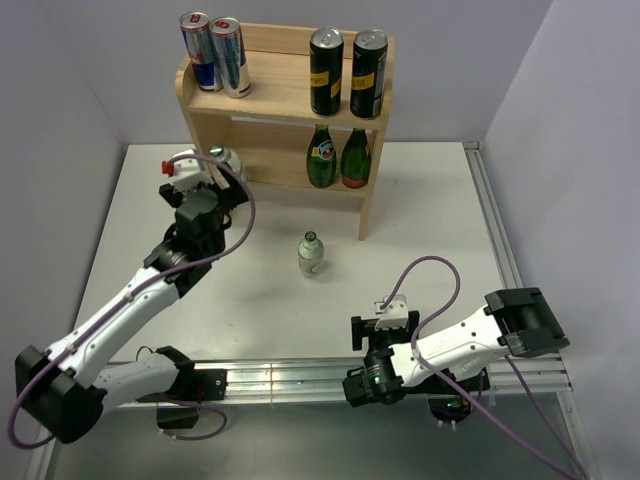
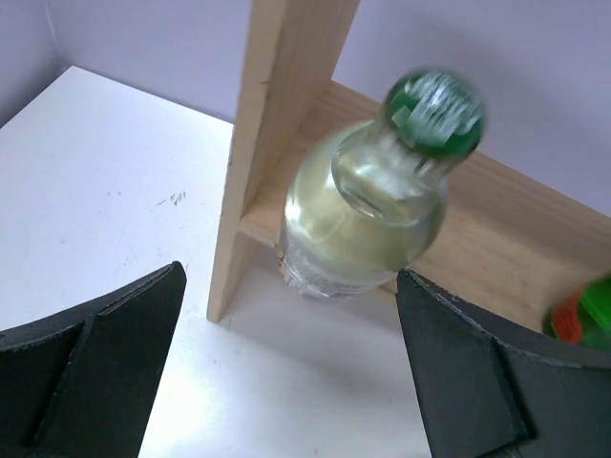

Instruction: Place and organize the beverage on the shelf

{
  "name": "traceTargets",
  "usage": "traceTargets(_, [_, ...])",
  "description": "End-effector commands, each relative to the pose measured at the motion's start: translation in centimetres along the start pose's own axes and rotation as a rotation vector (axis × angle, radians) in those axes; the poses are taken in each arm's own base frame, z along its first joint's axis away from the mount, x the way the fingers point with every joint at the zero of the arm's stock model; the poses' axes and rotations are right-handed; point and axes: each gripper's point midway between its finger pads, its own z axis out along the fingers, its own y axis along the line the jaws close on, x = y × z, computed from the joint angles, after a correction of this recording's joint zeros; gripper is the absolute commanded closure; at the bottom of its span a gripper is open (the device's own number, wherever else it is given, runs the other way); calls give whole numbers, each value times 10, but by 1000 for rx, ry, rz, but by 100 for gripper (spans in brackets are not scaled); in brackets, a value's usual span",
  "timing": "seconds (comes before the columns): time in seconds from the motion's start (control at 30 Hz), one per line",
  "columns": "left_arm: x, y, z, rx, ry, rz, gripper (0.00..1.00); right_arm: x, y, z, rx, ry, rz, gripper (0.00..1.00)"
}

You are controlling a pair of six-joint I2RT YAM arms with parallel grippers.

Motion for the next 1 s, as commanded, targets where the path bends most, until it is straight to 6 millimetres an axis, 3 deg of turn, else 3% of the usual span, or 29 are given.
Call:
traceTargets(0.0, [-6,7,-16,22,-20,-22,1,-8,23,-4,-18,-13,363,0])
traceTargets(0.13, [19,4,-5,39,24,43,1,-12,20,-4,-8,-25,372,0])
traceTargets(0.23, [59,-11,20,70,100,43,1,-18,11,-3,-5,-38,390,0])
traceTargets(0.27, [89,-12,37,44,179,52,1,-21,4,-3,2,-38,413,0])
traceTargets(0.37, [102,-15,72,9,189,75,10,-21,-9,-1,-9,-22,461,0])
traceTargets(0.43, [90,-23,82,15,137,77,15,-17,-11,1,-31,-9,481,0])
traceTargets(0.53, [73,-24,89,-22,80,88,31,-18,-4,-1,-71,3,510,1])
traceTargets(0.63, [53,-26,92,-36,43,79,62,-23,4,-4,-72,-12,464,1])
traceTargets(0.73, [40,-30,94,-41,26,78,84,-28,11,-7,-23,-46,381,1])
traceTargets(0.83, [40,-32,98,-50,33,88,100,-26,28,-9,-22,-61,337,0])
traceTargets(0.97, [40,-33,99,-43,31,97,100,-29,42,-14,-54,-65,329,0])
